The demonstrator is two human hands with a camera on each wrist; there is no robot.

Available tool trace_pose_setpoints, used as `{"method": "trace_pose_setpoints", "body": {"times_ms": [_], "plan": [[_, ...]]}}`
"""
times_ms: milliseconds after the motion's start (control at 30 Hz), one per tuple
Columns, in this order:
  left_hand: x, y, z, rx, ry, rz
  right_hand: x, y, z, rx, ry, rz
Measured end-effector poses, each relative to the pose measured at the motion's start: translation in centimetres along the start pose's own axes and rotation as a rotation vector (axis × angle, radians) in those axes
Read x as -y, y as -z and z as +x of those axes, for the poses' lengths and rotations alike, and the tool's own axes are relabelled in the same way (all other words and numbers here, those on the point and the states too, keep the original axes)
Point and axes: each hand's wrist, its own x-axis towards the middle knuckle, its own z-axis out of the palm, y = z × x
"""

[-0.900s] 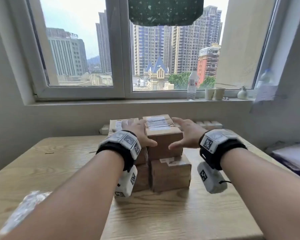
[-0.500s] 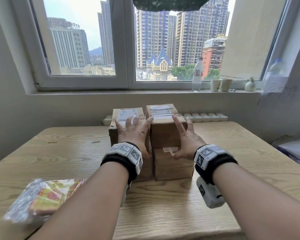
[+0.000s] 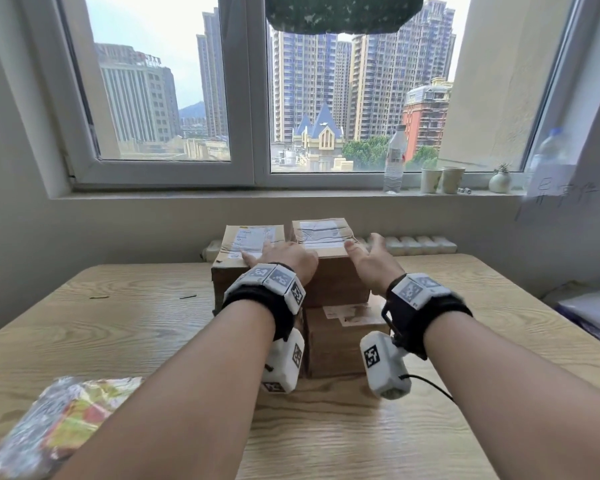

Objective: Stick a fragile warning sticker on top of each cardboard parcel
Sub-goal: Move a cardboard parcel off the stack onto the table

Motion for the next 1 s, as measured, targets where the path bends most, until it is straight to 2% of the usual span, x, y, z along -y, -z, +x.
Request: {"method": "trace_pose_setpoints", "body": {"times_ms": [100,267,367,467,633,767,867,1000], "plan": [[-0.1,-0.7,0.7,-0.063,0.022,-0.023,-0.7,0.0,1.2,0.014,-0.091,0.04],[-0.6,-0.9,0.7,-0.203,0.0,-0.03,-1.2,1.0,1.0,-0.018,-0.106,0.24],[-1.4,0.0,-0.3,-0.33,-0.078,-0.365,-1.2,2.4,-0.2,-0.005,-0.095,0.466],[-2.3,1.4,-1.3,-0.378,-0.161,-0.667,-0.8,4.2,-1.5,0.012,-0.034,0.66],[-1.9,2.7,-1.8,-0.231,-0.143,-0.883,-0.1,7.2,-4.4,0.108,0.038,0.76],[-0.4,2.4,-3.5,-0.124,-0.125,-0.993,-0.6,8.2,-6.8,0.168,0.053,0.688],[0.6,1.4,-5.8,0.044,-0.2,-1.026,-1.3,9.0,-8.7,0.247,0.071,0.524],[2.0,-0.2,-8.3,0.208,-0.287,-0.809,-2.3,8.5,-11.6,0.401,0.067,0.093]]}}
